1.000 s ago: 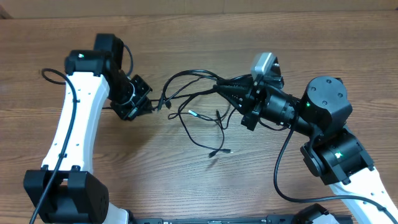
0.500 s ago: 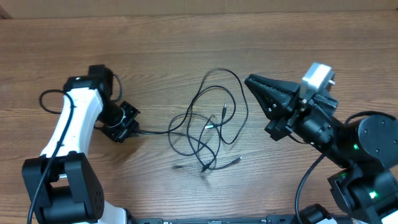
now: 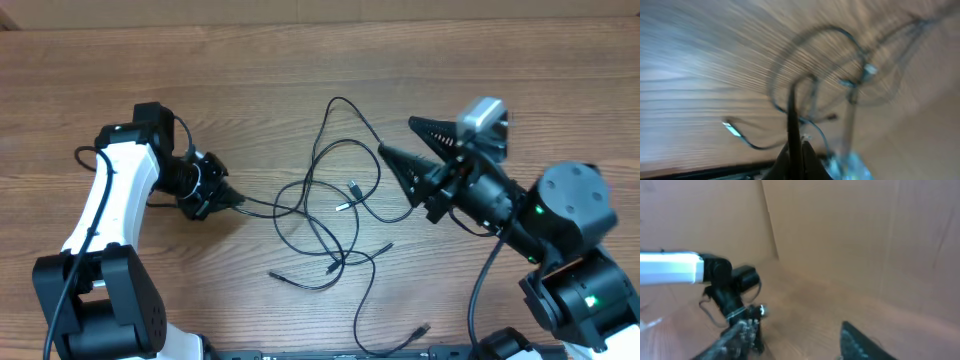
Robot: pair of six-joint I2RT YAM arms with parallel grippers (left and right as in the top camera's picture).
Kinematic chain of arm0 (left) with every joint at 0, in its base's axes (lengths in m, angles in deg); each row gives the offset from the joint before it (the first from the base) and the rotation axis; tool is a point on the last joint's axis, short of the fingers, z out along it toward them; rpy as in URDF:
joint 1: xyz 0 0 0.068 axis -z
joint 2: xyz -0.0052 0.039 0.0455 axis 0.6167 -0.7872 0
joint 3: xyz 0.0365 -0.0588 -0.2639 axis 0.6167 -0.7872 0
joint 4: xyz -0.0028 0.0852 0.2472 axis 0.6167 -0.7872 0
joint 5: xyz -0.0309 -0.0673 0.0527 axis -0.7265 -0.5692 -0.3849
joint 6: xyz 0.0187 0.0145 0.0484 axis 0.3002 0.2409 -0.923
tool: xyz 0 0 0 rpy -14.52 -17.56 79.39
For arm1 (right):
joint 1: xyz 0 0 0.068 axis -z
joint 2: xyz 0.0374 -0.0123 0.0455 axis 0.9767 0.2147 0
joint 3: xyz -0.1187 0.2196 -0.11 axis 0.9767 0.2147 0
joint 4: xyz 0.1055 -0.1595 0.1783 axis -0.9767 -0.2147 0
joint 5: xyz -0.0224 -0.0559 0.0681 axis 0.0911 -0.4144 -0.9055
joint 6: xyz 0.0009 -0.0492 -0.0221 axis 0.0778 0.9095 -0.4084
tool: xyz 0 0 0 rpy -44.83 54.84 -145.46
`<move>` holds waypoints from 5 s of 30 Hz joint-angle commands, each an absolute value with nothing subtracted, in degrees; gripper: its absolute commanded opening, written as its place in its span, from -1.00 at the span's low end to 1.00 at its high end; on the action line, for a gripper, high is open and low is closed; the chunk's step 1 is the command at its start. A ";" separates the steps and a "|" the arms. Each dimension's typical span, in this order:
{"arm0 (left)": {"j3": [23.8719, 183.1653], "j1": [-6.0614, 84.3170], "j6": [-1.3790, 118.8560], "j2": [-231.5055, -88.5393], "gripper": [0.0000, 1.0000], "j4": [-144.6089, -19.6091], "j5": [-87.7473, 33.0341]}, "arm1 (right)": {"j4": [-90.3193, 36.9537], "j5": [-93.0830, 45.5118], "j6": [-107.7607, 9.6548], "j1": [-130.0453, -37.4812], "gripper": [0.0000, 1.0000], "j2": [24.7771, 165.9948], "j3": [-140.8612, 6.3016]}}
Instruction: Untangle cables
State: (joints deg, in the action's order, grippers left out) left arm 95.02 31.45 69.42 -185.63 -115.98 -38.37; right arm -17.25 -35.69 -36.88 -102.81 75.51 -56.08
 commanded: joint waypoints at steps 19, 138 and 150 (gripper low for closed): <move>132.98 32.87 53.57 -183.44 -0.92 -136.50 -61.19 | -29.27 -38.97 -36.90 -102.61 0.44 89.76 -57.24; 149.90 39.97 57.02 -180.29 -0.92 -144.70 -53.15 | 7.91 -74.99 -73.66 -39.10 -0.93 113.56 -58.79; 149.86 39.99 57.02 -180.29 -0.91 -144.70 -53.15 | 15.01 -63.40 -63.30 -10.20 -0.92 113.67 -58.79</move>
